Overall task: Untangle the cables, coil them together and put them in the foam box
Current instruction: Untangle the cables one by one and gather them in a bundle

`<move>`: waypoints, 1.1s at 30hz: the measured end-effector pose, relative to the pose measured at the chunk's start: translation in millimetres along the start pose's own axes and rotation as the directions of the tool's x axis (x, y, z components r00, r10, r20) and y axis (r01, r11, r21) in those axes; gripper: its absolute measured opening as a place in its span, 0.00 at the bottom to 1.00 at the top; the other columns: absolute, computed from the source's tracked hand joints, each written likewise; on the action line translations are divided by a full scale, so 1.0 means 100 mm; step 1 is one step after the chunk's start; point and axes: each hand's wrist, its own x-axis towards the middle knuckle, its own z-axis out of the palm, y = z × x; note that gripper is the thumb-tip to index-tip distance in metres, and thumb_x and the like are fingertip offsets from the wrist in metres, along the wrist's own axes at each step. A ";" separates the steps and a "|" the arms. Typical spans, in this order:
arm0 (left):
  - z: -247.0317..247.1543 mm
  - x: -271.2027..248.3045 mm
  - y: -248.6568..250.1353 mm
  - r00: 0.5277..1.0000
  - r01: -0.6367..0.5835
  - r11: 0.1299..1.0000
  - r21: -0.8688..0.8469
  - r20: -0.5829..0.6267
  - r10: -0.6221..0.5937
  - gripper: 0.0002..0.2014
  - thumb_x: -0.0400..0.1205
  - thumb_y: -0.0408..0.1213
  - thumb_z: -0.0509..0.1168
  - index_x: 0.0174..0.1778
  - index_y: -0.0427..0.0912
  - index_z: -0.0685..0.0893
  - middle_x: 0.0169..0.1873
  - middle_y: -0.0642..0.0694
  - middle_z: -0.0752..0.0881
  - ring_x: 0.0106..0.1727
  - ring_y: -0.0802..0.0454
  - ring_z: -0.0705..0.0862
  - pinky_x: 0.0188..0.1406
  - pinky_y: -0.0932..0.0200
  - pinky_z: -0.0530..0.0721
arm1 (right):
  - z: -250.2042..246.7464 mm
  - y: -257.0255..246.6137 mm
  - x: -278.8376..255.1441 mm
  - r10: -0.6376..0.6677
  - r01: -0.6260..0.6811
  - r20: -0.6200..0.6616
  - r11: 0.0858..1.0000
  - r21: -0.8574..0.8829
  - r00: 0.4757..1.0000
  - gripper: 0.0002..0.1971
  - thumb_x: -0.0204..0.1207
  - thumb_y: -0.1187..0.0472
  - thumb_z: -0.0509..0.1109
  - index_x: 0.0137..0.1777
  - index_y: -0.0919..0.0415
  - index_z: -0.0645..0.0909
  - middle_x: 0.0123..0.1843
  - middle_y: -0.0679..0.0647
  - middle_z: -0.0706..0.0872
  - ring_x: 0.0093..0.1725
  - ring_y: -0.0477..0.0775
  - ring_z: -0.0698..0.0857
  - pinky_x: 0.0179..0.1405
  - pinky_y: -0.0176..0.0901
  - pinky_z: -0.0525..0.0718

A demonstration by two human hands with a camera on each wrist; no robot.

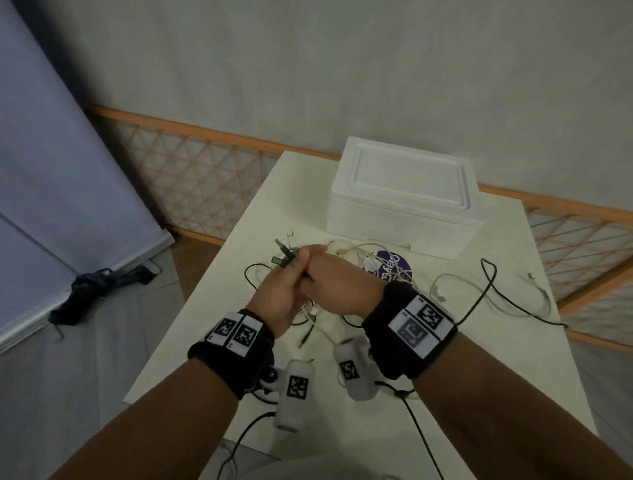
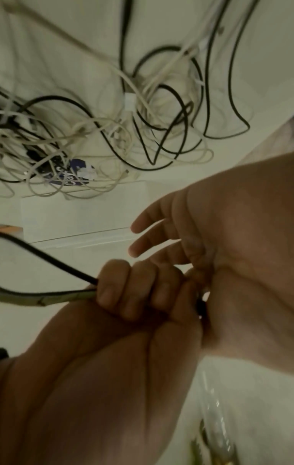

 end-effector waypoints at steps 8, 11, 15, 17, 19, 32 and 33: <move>0.18 0.08 -0.02 0.989 -0.100 0.986 0.136 -0.097 0.114 0.24 0.77 0.58 0.59 0.37 0.45 0.93 0.57 0.43 0.89 0.63 0.47 0.86 0.67 0.47 0.79 | 0.01 0.15 -0.11 0.003 0.013 -0.104 0.988 0.154 0.995 0.18 0.81 0.69 0.57 0.70 0.65 0.76 0.61 0.63 0.84 0.56 0.57 0.84 0.55 0.47 0.82; 0.27 0.17 -0.01 0.987 -0.048 0.992 0.120 -0.148 0.066 0.23 0.75 0.59 0.60 0.38 0.45 0.92 0.55 0.41 0.90 0.61 0.46 0.86 0.64 0.47 0.78 | -0.05 0.23 -0.14 0.037 -0.033 -0.058 0.997 0.064 0.998 0.14 0.83 0.66 0.57 0.62 0.71 0.79 0.56 0.66 0.85 0.54 0.63 0.84 0.54 0.55 0.82; 0.32 0.23 -0.03 0.994 0.111 0.993 0.035 -0.010 -0.111 0.25 0.74 0.55 0.64 0.62 0.45 0.85 0.62 0.42 0.87 0.65 0.47 0.84 0.67 0.50 0.79 | -0.06 0.26 -0.11 0.144 -0.153 -0.069 0.975 -0.159 0.987 0.15 0.83 0.67 0.54 0.60 0.74 0.79 0.55 0.68 0.84 0.54 0.64 0.84 0.48 0.49 0.77; 0.35 0.24 -0.06 0.982 0.190 0.982 -0.015 0.028 -0.189 0.29 0.78 0.57 0.60 0.64 0.38 0.84 0.61 0.40 0.87 0.64 0.48 0.85 0.65 0.53 0.80 | -0.10 0.24 -0.11 0.114 -0.129 -0.094 0.977 -0.168 0.989 0.14 0.81 0.68 0.56 0.54 0.74 0.81 0.51 0.67 0.84 0.49 0.61 0.84 0.42 0.45 0.73; 0.39 0.27 -0.06 0.986 0.162 0.987 0.013 -0.039 -0.162 0.28 0.85 0.56 0.55 0.55 0.34 0.88 0.60 0.39 0.88 0.62 0.48 0.86 0.60 0.54 0.82 | -0.14 0.28 -0.14 0.080 -0.086 -0.058 0.990 -0.108 0.995 0.12 0.81 0.67 0.57 0.53 0.72 0.81 0.46 0.62 0.83 0.43 0.57 0.83 0.38 0.40 0.71; -0.69 0.37 0.59 0.902 -0.180 0.902 -0.393 -0.432 -0.008 0.31 0.86 0.58 0.52 0.17 0.47 0.62 0.13 0.54 0.61 0.14 0.59 0.57 0.14 0.66 0.54 | -0.98 1.52 -1.18 0.460 -0.463 -0.098 0.809 -0.363 0.882 0.19 0.76 0.41 0.68 0.29 0.51 0.75 0.31 0.50 0.79 0.34 0.49 0.78 0.32 0.40 0.71; -0.70 0.36 0.61 0.898 -0.203 0.898 -0.390 -0.440 0.011 0.31 0.86 0.57 0.52 0.16 0.47 0.62 0.13 0.54 0.61 0.14 0.59 0.57 0.15 0.66 0.54 | -1.05 1.52 -1.23 0.462 -0.481 -0.147 0.790 -0.381 0.875 0.20 0.75 0.40 0.68 0.30 0.53 0.76 0.31 0.51 0.80 0.34 0.49 0.78 0.33 0.41 0.72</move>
